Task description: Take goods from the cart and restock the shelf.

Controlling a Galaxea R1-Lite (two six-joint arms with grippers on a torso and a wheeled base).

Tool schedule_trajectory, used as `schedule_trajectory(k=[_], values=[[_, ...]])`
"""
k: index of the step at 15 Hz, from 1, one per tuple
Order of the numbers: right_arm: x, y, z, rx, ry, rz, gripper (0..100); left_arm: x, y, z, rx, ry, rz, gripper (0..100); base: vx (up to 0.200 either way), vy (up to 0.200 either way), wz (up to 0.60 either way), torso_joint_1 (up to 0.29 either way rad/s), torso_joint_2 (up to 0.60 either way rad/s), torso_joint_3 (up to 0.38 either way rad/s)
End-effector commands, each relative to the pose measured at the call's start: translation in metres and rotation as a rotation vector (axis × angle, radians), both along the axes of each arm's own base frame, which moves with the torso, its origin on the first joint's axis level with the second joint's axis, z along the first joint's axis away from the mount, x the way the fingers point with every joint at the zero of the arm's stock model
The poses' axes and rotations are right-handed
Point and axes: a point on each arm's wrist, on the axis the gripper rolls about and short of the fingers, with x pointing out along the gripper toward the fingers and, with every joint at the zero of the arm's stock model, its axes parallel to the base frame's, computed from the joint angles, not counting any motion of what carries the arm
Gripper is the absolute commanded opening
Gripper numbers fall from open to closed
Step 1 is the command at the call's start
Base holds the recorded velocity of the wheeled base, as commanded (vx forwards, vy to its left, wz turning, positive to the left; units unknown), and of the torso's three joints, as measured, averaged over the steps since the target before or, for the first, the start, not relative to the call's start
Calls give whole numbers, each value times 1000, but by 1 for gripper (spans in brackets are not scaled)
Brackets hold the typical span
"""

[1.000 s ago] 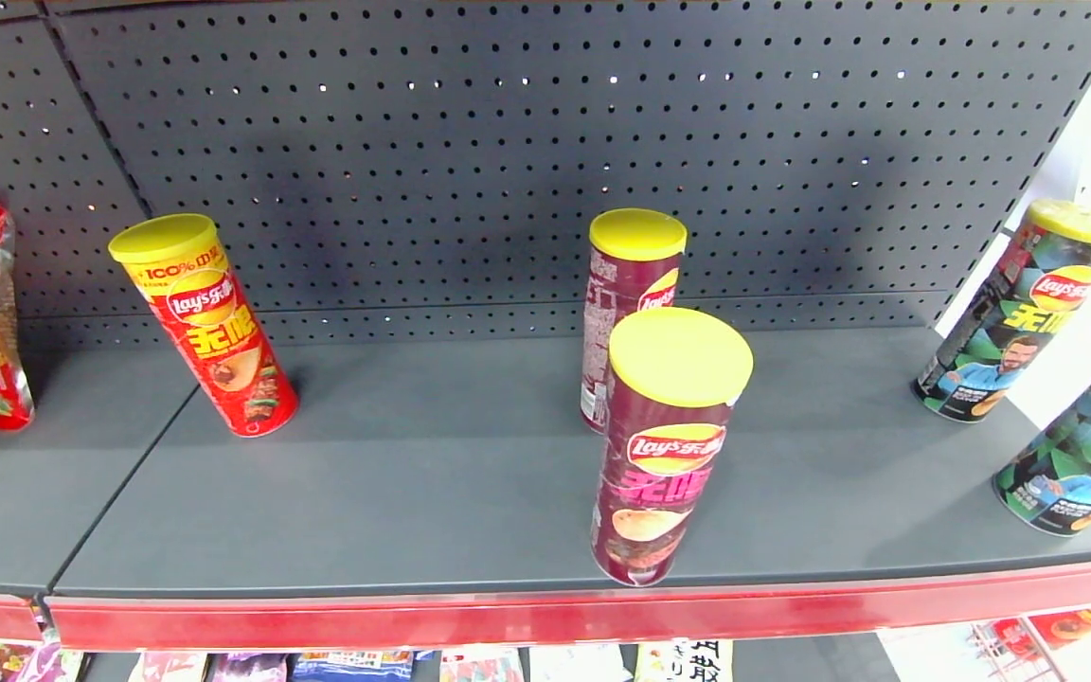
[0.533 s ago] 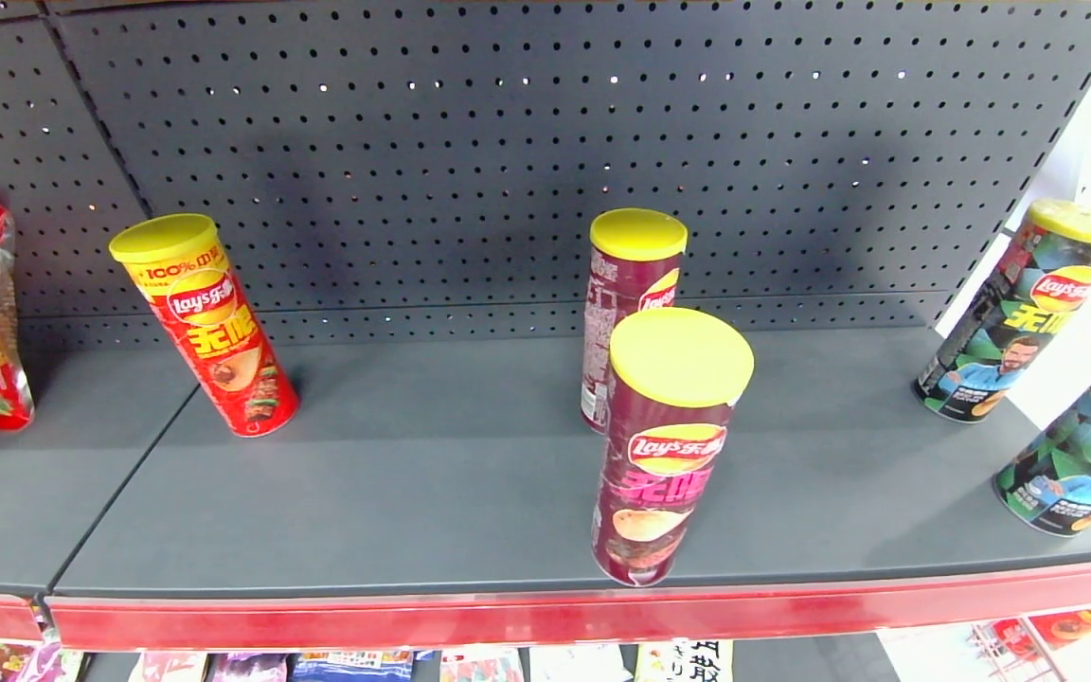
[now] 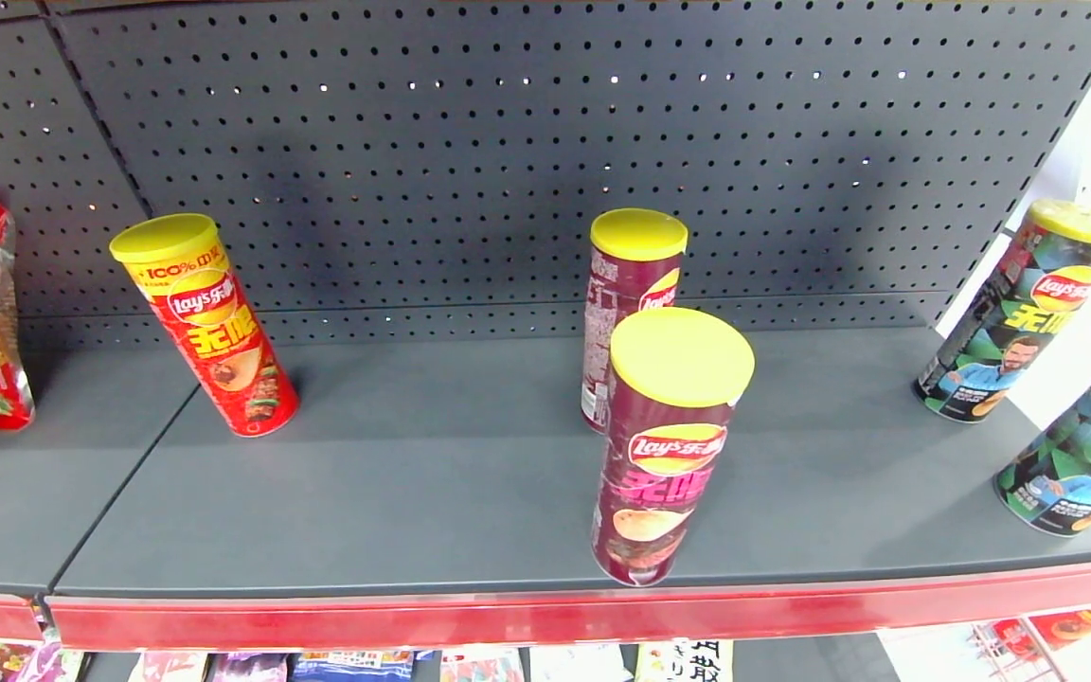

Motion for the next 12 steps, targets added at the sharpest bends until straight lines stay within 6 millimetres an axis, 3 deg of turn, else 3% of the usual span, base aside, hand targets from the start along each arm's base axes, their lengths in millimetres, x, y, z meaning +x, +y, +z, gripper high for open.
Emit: schedule_trajectory(k=[1, 4, 12], values=[[0, 0, 0, 0, 2, -1, 100, 1, 0, -6, 4, 12, -6, 100, 0, 0, 0, 0, 0, 0], [0, 0, 0, 0, 0, -1, 100, 4, 0, -26, 3, 51, 12, 100, 0, 0, 0, 0, 0, 0], [0, 0, 0, 0, 0, -1, 100, 6, 0, -32, 71, 68, 25, 100, 0, 0, 0, 0, 0, 0]])
